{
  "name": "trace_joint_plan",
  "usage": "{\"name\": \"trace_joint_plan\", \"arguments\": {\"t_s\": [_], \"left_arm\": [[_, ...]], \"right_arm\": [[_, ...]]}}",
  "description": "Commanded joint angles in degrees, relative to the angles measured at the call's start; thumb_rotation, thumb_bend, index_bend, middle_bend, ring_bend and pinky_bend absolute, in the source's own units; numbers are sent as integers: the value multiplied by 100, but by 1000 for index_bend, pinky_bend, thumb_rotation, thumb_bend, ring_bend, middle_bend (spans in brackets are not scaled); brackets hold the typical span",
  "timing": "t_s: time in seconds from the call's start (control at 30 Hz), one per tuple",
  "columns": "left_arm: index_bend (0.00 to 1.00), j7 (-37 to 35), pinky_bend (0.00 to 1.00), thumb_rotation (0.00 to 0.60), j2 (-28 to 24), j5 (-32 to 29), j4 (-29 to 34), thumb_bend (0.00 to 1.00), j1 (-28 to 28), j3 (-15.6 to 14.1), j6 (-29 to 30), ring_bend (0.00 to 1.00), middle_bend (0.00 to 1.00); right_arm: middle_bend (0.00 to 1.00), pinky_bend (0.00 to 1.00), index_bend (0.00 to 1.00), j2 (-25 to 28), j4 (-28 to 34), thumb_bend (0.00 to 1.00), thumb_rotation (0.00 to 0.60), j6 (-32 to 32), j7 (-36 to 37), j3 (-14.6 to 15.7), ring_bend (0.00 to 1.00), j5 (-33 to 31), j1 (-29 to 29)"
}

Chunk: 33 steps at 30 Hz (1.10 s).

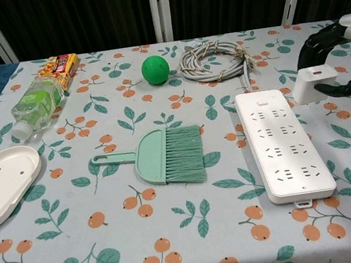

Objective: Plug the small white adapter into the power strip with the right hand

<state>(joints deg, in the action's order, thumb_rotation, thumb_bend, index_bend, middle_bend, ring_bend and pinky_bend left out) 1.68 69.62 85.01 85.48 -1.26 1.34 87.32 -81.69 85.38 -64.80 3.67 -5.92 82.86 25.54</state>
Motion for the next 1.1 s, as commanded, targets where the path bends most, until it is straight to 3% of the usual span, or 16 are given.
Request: {"name": "trace_joint_plan", "arguments": {"t_s": [0.03,0.4,1.1], "left_arm": [[2,-3,0,600,-5,-13,1,150,2,2,-8,0,0],[2,-104,0,600,21,-53,-94,150,-20,22,-80,0,0],[2,-182,0,600,67,-45,-213,150,-31,28,-98,0,0]], "right_arm": [[620,44,735,-474,-194,424,600,5,115,-126,375,-171,69],[620,45,737,-1022,-427,425,600,-13,93,-268,378,-396,157],[621,45,739,-1057,-447,427,600,78,46,-227,379,-496,183]]}}
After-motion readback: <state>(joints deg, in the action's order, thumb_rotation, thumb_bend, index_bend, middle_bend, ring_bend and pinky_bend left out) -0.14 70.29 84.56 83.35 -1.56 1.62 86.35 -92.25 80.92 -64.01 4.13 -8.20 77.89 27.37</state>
